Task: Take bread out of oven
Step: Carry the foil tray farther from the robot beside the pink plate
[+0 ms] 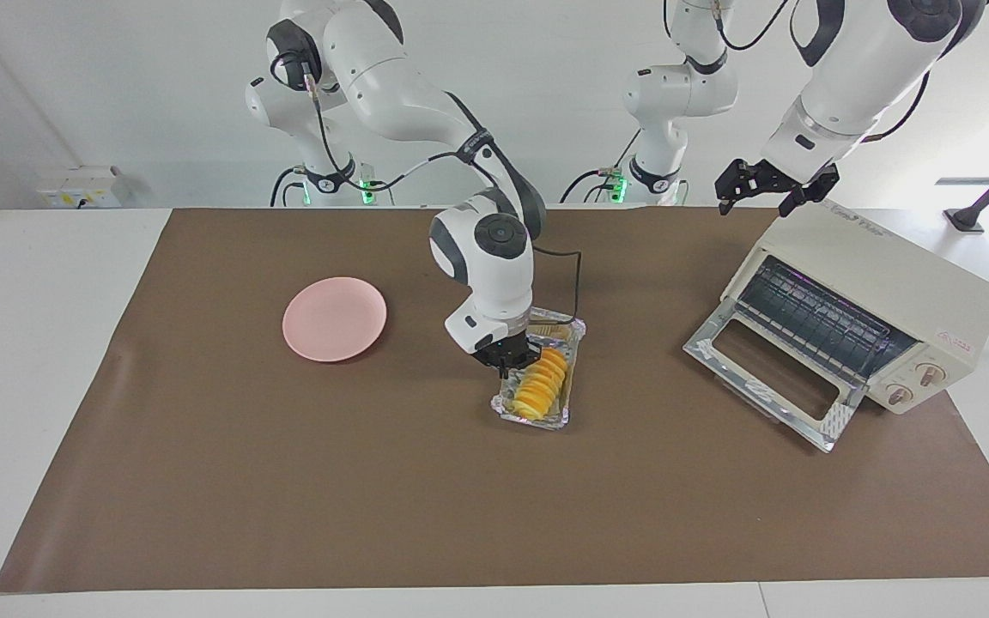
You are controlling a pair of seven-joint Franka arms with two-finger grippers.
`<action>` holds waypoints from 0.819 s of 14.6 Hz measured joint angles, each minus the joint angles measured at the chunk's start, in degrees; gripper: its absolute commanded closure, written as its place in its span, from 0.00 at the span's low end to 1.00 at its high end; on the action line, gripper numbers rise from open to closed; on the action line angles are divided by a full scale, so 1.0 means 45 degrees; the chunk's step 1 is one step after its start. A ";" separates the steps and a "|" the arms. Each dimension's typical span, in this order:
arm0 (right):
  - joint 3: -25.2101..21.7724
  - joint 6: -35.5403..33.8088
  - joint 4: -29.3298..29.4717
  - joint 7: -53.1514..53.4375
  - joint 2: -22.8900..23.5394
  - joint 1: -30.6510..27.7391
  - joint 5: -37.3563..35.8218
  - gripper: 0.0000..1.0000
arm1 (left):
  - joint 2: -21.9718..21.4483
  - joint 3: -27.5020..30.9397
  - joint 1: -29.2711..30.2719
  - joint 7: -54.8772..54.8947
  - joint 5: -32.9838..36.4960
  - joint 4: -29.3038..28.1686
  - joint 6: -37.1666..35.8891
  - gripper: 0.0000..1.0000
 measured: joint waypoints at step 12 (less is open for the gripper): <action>0.0023 -0.1088 0.0947 -0.8257 0.0369 -0.5269 0.0864 1.00 | 0.0000 0.0000 0.0000 0.0000 0.0000 0.0000 0.0001 0.00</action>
